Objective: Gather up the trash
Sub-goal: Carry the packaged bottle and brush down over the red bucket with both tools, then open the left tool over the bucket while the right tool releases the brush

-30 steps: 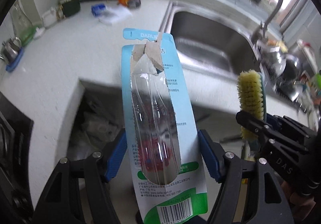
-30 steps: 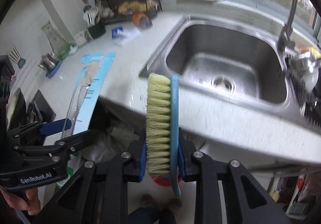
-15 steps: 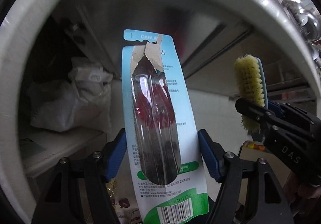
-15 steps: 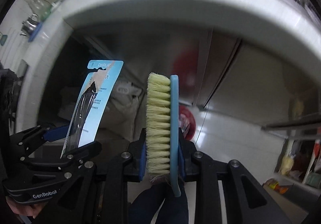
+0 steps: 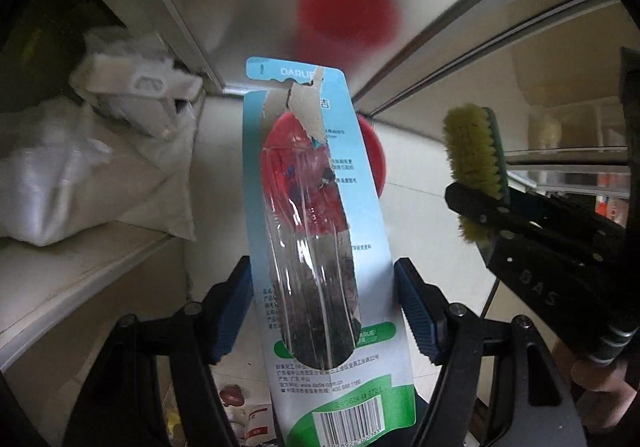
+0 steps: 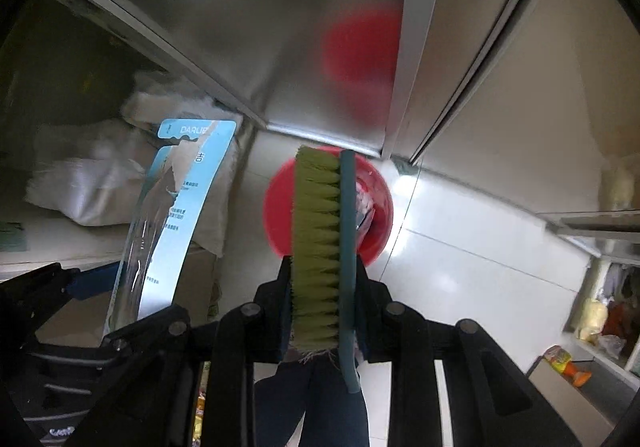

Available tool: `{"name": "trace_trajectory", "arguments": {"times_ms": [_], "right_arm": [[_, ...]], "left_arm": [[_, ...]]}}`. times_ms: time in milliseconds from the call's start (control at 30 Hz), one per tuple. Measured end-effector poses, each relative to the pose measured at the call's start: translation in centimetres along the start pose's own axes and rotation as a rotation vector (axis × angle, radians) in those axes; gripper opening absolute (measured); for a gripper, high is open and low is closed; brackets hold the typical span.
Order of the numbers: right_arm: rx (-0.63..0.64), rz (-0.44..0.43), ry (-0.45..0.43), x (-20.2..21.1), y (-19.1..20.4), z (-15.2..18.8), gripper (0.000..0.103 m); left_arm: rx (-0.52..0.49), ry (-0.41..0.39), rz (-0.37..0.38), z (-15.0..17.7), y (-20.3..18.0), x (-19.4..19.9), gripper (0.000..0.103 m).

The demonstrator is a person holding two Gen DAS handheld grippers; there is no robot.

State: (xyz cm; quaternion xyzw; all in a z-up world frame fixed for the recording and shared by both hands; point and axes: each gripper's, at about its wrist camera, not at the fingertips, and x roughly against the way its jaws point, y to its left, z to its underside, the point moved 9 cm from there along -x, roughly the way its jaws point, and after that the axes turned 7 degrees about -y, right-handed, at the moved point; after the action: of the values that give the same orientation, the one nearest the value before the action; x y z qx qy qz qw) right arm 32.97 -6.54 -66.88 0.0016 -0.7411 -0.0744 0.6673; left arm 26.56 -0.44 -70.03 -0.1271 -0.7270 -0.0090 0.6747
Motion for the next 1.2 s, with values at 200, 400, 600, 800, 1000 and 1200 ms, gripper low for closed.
{"name": "trace_trajectory", "arguments": {"times_ms": [200,400,600,800,1000,1200], "right_arm": [[-0.015,-0.024,0.07,-9.5,-1.6,1.1,0.023],[0.024,-0.039,0.107,-15.3,-2.0,1.7,0.024],[0.054,-0.046,0.118,-18.2,-1.9,2.3,0.024],[0.08,-0.045,0.11,-19.8,-3.3,3.1,0.024],[0.099,-0.06,0.099,-21.3,-3.6,3.7,0.024],[0.111,-0.051,0.093,-21.6,-4.1,4.0,0.035]], "left_arm": [[0.001,0.09,0.012,0.4,0.8,-8.7,0.067],[-0.007,0.135,-0.006,1.0,2.2,-13.9,0.067],[0.015,0.142,0.027,0.5,1.8,-16.3,0.068],[0.007,0.126,0.04,0.0,2.1,-19.4,0.068],[0.006,0.131,0.043,0.4,1.9,-22.0,0.068],[0.002,0.121,0.037,0.8,2.2,-22.5,0.068]]}}
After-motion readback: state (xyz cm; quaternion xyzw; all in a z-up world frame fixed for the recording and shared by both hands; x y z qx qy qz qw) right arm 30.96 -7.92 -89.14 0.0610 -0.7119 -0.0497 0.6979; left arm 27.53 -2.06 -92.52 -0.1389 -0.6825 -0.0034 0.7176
